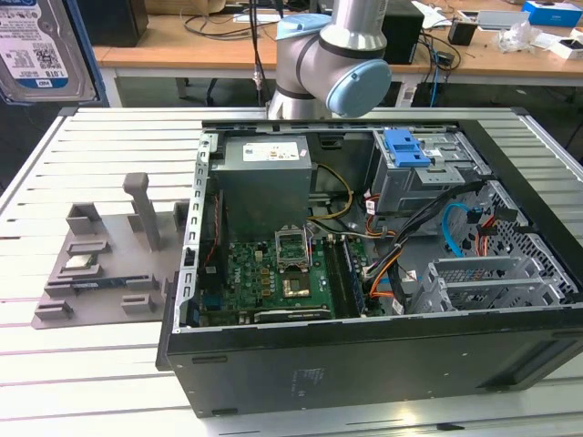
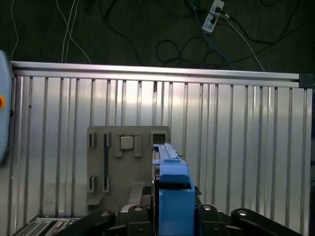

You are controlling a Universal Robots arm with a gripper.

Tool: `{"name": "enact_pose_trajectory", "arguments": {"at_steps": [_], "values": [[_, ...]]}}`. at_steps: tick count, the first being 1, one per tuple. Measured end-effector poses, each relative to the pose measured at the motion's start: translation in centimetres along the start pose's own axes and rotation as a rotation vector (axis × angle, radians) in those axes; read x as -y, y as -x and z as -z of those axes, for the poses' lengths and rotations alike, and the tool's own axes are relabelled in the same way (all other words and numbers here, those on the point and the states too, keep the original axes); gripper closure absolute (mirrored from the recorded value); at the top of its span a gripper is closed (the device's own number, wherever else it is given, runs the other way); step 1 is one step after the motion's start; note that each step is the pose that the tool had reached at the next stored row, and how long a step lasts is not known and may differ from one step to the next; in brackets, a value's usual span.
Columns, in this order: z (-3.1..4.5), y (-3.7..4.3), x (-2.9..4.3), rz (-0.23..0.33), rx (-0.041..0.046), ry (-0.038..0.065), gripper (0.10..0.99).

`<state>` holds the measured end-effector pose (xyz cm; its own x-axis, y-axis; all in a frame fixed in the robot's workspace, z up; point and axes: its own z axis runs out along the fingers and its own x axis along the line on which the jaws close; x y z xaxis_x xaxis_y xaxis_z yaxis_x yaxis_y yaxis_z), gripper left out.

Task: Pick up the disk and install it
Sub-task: 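Pick up the disk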

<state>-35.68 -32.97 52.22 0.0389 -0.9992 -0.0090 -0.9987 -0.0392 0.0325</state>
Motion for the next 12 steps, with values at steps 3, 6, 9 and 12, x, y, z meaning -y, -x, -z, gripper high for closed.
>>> {"name": "enact_pose_trajectory", "arguments": {"at_steps": [3, 6, 9, 12], "values": [[0.25, 0.0, -0.01, 0.0, 0.0001, 0.0, 0.718], [0.26, 0.0, -0.01, 0.0, 0.0001, 0.0, 0.718], [0.29, -0.04, 1.12, 0.0, 0.0, 0.0, 0.718], [0.34, -0.09, 2.4, 0.0, 0.0, 0.0, 0.718]]}}
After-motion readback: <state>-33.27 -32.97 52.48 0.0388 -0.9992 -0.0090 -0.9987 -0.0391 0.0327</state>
